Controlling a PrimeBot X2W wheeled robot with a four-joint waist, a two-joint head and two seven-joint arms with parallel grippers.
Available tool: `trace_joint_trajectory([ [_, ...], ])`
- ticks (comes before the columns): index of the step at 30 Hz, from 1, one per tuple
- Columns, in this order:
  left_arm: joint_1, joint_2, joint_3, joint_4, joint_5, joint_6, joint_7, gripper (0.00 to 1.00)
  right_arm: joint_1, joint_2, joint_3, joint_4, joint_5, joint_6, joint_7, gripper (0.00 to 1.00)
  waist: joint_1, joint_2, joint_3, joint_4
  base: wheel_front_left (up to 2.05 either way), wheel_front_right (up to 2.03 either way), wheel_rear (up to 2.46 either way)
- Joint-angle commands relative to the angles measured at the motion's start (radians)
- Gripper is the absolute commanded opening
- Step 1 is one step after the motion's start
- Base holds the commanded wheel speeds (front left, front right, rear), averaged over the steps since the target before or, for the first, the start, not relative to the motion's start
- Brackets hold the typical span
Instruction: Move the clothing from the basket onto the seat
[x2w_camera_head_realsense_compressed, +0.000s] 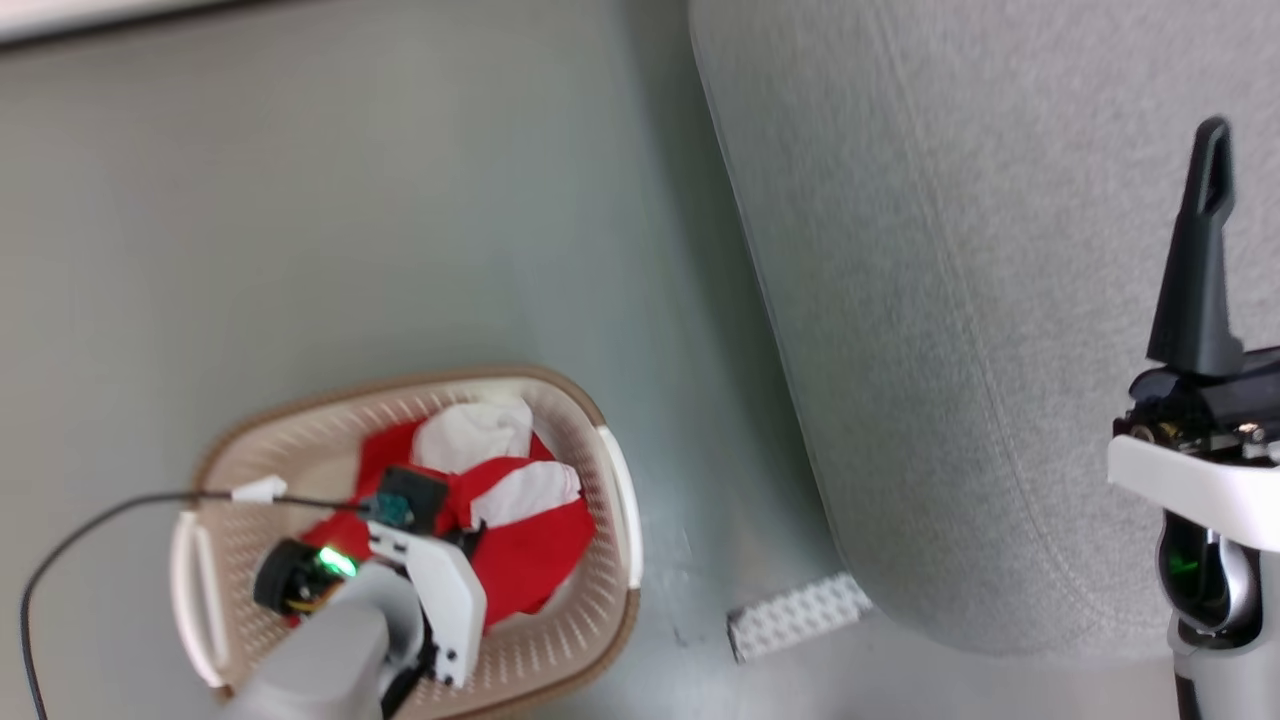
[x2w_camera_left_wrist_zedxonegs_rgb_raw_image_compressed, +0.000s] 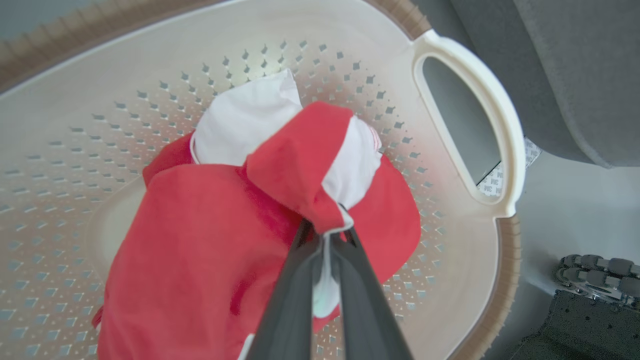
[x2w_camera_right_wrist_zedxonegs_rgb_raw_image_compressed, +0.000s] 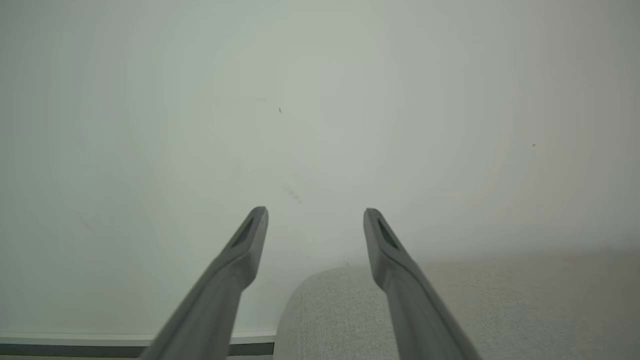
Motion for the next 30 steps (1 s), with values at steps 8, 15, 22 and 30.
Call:
trace_joint_trajectory([
  [8, 0.105, -0.028, -0.011, -0.052, -0.068, 0.001, -0.074, 0.00, 0.069, -0.006, 0.003, 0.048, -0.033, 0.003, 0.001, 1.00, 0.0000, 0.0000, -0.268, 0.117, 0.00, 0.00, 0.00],
  [15, 0.153, -0.023, 0.025, -0.128, -0.103, 0.001, -0.090, 0.00, 0.119, -0.032, 0.020, 0.083, -0.028, 0.003, 0.001, 1.00, 0.0000, 0.0000, -0.408, 0.176, 0.00, 0.00, 0.00],
  [22, 0.204, 0.014, 0.115, -0.272, -0.051, 0.024, -0.089, 0.00, 0.155, -0.044, 0.031, 0.109, -0.016, 0.003, 0.001, 1.00, 0.0000, 0.0000, -0.495, 0.208, 0.00, 0.00, 0.00],
  [30, 0.274, 0.057, 0.202, -0.479, 0.037, 0.062, -0.089, 0.00, 0.213, -0.049, 0.041, 0.142, -0.007, 0.003, 0.001, 1.00, 0.0000, 0.0000, -0.581, 0.231, 0.00, 0.00, 0.00],
])
